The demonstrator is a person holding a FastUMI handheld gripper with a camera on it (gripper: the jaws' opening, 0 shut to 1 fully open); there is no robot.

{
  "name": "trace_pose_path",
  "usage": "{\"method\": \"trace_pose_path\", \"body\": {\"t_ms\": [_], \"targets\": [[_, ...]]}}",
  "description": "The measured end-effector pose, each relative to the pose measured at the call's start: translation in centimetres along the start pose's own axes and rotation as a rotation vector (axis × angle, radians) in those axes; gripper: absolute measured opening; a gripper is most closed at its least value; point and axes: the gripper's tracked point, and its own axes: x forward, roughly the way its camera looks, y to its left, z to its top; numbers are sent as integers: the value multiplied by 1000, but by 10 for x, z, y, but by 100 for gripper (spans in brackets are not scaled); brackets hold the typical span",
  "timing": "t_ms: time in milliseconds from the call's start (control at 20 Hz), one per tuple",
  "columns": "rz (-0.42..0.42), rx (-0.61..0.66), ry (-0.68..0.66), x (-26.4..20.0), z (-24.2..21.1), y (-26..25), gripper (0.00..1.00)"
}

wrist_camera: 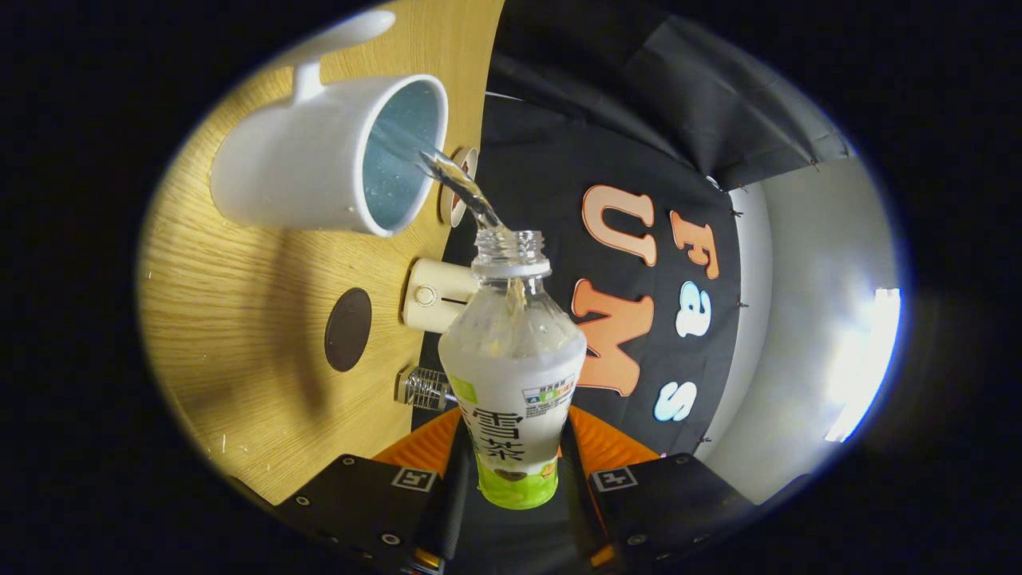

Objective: Take the bottle from table, then pour the juice into the cup, finally place the bottle on the coaster

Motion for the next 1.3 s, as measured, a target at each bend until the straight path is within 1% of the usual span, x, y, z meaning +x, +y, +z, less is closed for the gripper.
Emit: {"method": "trace_pose_path", "body": {"t_ms": [500,1000,1300], "targets": [[-64,-101,-35,-1,2,2,55],[-71,-166,-63,4,-2,4,56],[-105,-258,-113,2,-1,4,55]]}}
